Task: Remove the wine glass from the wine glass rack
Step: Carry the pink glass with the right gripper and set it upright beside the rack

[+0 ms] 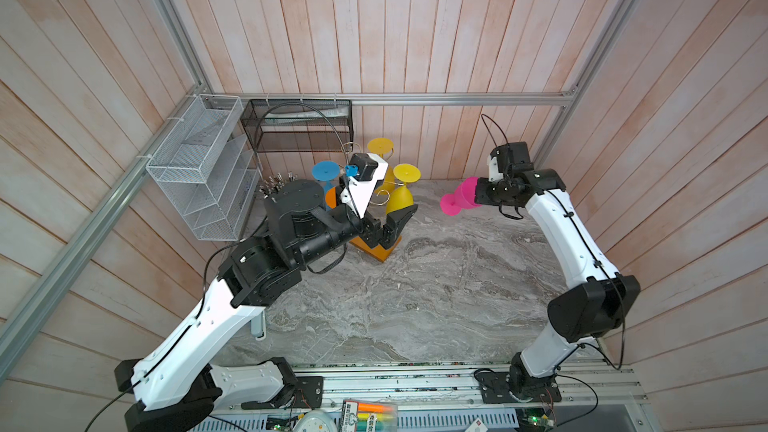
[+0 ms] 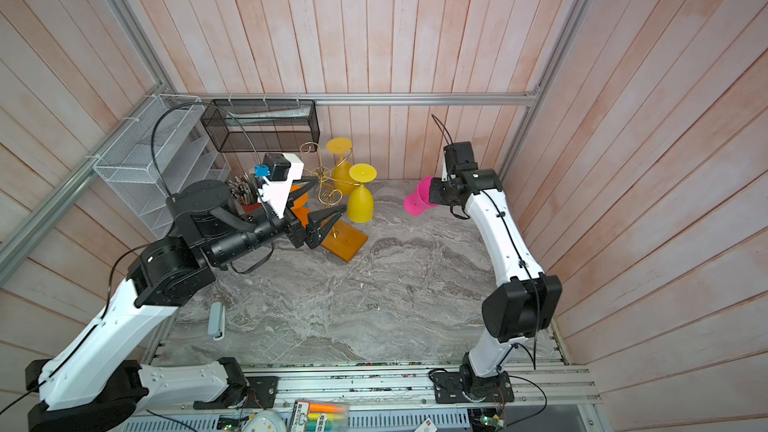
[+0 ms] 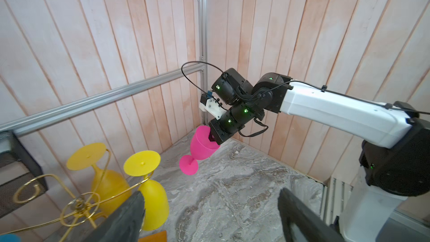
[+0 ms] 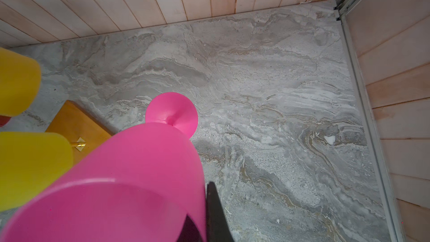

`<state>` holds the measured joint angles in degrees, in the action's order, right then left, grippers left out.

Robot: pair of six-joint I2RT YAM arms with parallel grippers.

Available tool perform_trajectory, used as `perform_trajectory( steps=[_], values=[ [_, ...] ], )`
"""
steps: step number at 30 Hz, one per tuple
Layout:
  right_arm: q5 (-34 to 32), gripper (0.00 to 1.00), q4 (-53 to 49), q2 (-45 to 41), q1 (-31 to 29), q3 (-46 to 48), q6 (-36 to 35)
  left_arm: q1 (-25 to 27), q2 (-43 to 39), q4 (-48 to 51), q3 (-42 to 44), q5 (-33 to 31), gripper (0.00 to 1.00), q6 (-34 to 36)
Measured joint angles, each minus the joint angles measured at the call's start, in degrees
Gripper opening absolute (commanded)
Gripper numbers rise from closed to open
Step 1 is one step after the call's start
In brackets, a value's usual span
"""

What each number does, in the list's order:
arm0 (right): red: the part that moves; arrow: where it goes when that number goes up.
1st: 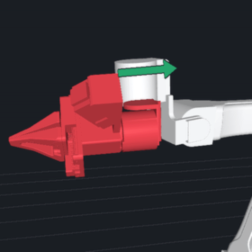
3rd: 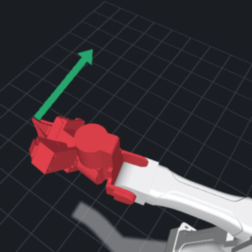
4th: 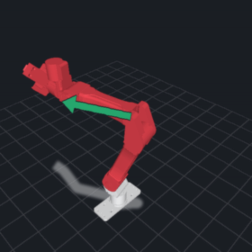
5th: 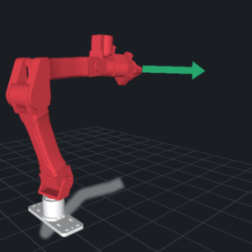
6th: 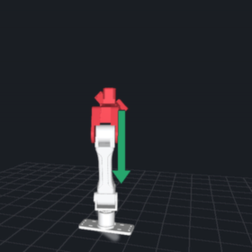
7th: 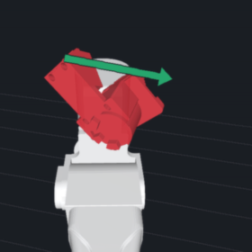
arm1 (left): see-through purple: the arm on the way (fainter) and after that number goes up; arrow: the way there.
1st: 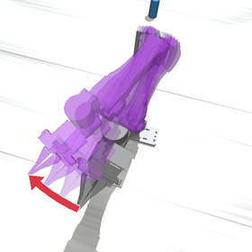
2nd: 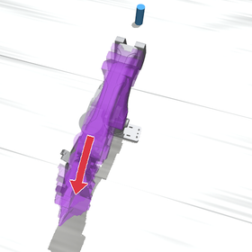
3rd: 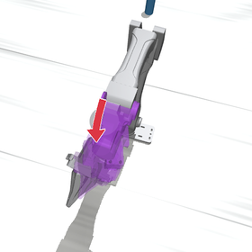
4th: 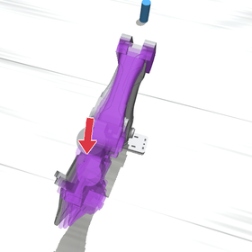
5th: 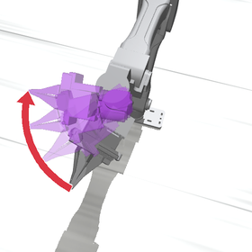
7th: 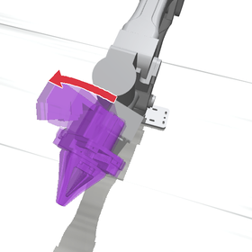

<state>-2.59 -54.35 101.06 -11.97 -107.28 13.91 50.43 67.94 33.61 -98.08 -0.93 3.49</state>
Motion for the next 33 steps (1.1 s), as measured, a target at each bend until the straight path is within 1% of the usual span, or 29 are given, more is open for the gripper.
perform_trajectory(
  steps=[4, 8, 11, 16, 23, 28, 33],
  values=[
    [-1.05, 0.00, -3.80, 10.58, -0.07, -10.43, -1.11, -0.63, -0.57, 2.67, -0.90, -4.31, 0.92, 2.62],
    [-2.29, 0.00, -8.61, 20.35, -0.35, -20.90, -1.90, -3.21, -0.39, 5.29, -0.87, -5.42, 0.92, 3.15],
    [-2.97, 0.00, -11.10, 25.44, -0.74, -25.53, -2.14, -4.52, -0.46, 6.38, -0.74, -5.51, 0.92, 3.10],
    [-3.54, 0.00, -12.98, 30.10, -1.16, -28.63, -2.19, -5.31, -0.68, 7.19, 0.09, -5.46, 0.92, 2.71],
    [-3.56, 0.01, -13.33, 33.62, -1.18, -32.46, -2.16, -5.53, -0.68, 7.72, 0.76, -5.29, 0.91, 1.79],
    [-3.56, 0.16, -13.14, 34.07, -1.18, -33.16, -1.97, -5.55, -1.01, 7.72, 0.81, -5.29, 0.91, 1.16],
    [-3.58, 0.25, -12.50, 34.07, -1.18, -33.57, -1.97, -5.55, -1.11, 7.74, 0.87, -5.29, 0.92, 0.79]
  ],
)
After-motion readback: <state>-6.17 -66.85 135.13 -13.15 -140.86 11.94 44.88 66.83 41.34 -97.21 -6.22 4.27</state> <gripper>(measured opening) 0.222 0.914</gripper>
